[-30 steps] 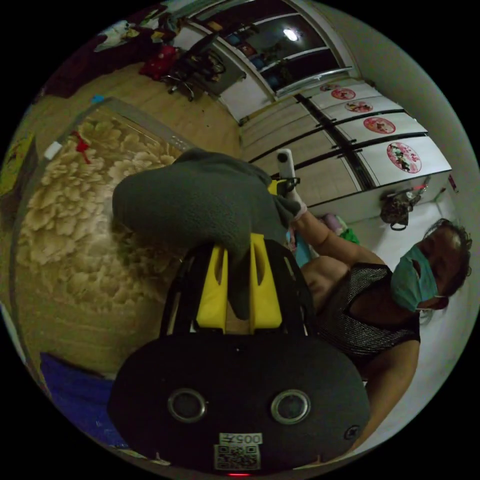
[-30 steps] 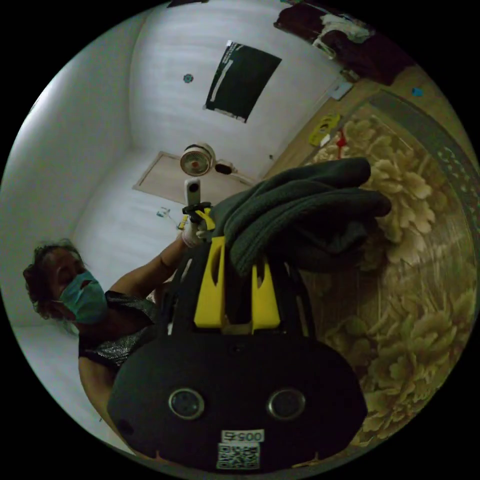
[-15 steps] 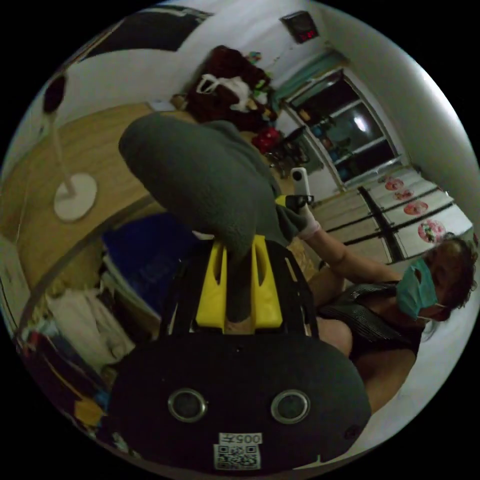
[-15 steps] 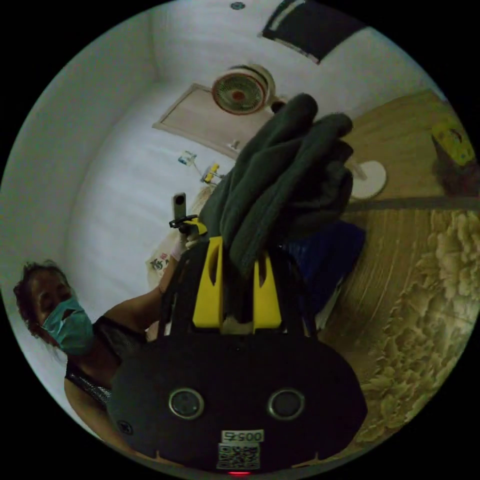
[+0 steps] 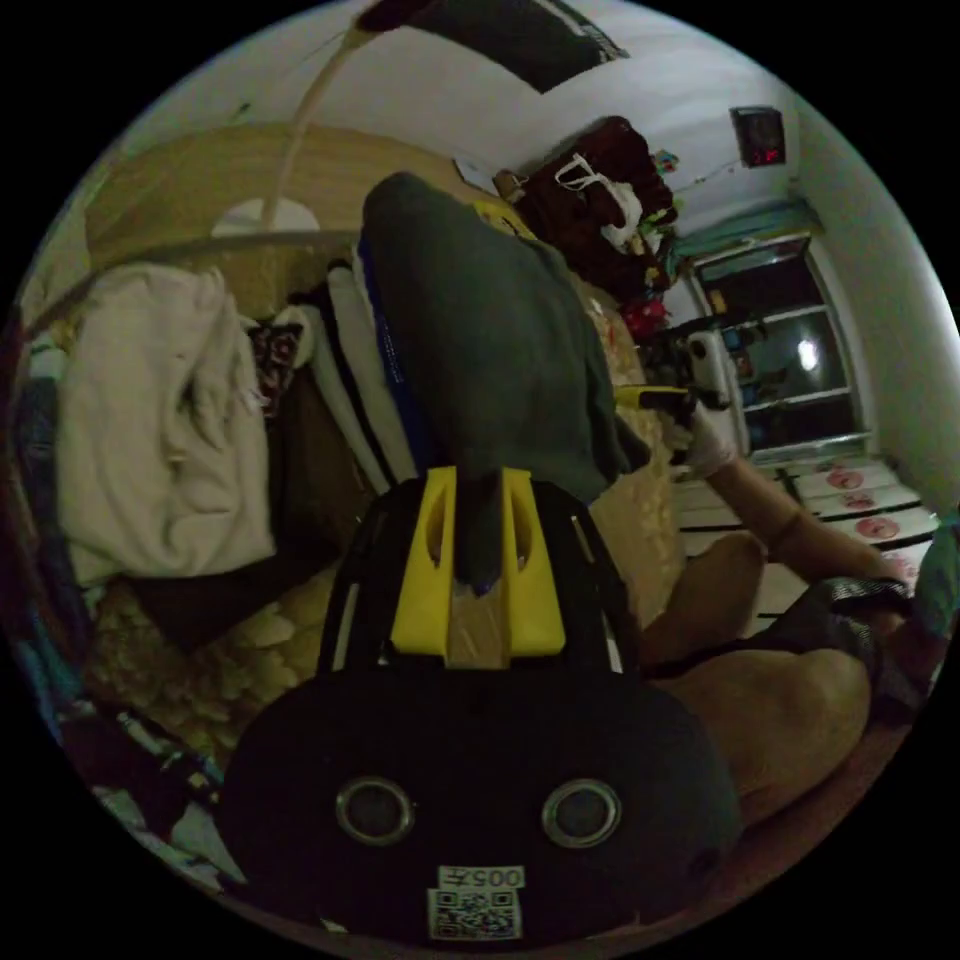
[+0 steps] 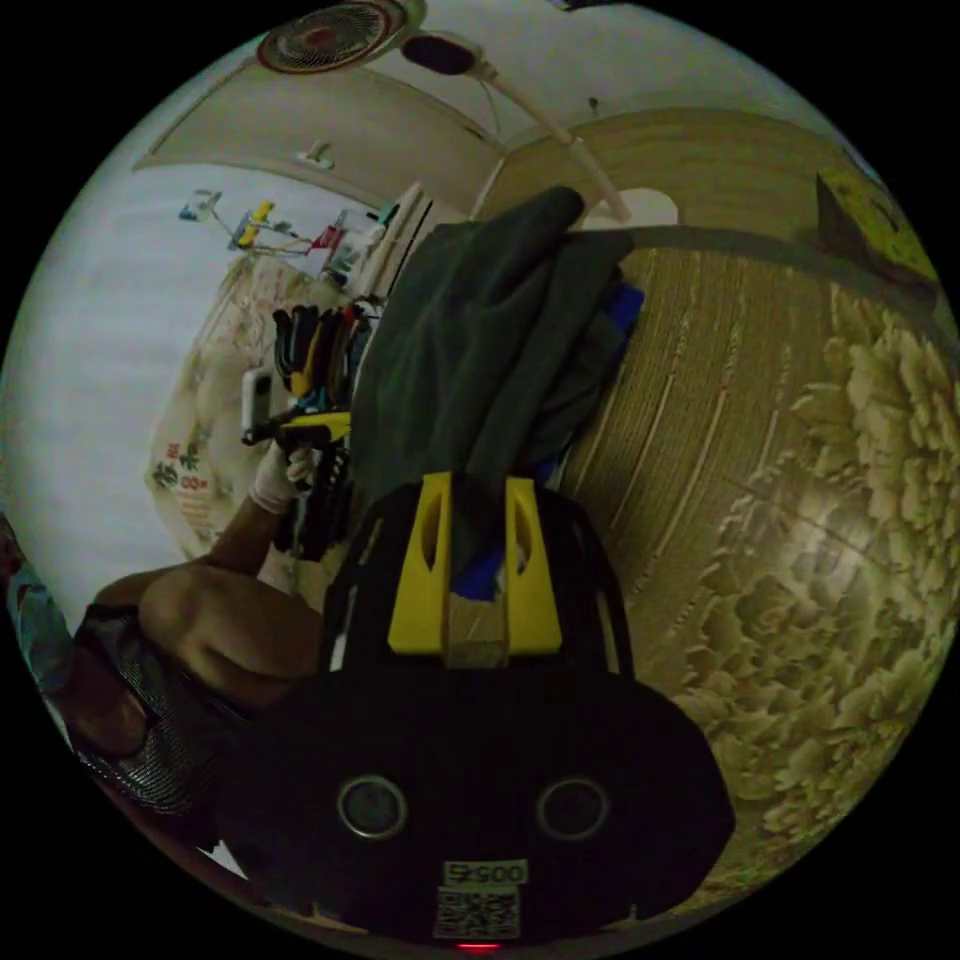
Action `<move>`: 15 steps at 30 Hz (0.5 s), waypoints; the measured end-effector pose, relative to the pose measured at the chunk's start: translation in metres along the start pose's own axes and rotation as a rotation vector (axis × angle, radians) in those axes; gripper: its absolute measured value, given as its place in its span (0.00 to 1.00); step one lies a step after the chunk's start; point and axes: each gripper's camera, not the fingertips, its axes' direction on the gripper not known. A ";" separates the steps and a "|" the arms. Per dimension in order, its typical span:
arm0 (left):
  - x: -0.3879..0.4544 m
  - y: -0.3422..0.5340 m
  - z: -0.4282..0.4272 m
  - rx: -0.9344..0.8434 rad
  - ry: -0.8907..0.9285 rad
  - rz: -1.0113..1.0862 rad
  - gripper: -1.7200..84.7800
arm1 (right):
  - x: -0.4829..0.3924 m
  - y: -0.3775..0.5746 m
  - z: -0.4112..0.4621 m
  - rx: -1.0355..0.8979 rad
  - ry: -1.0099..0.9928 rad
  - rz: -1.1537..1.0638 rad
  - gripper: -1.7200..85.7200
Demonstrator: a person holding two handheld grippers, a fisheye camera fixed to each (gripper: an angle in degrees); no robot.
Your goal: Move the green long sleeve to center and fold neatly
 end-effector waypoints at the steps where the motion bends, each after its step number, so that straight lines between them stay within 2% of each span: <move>1: 0.002 0.007 -0.006 0.008 -0.032 0.020 0.10 | -0.010 -0.006 0.004 0.010 0.041 -0.043 0.11; 4: 0.011 0.032 -0.021 0.010 -0.021 0.156 0.08 | -0.042 -0.022 0.027 0.062 0.092 -0.183 0.08; 7: 0.014 0.047 -0.012 -0.053 0.021 0.247 0.03 | -0.070 -0.042 0.083 0.007 0.114 -0.304 0.05; 9: 0.011 0.061 0.011 -0.180 -0.064 0.289 0.02 | -0.078 -0.050 0.126 -0.060 0.148 -0.337 0.02; 11: 0.006 0.079 0.036 -0.321 -0.207 0.333 0.02 | -0.078 -0.054 0.190 -0.187 0.341 -0.370 0.01; 12: 0.003 0.094 0.048 -0.378 -0.267 0.356 0.01 | -0.076 -0.054 0.205 -0.216 0.376 -0.380 0.01; 15: 0.000 0.124 0.050 -0.451 -0.356 0.353 0.01 | -0.068 -0.058 0.241 -0.220 0.360 -0.326 0.01</move>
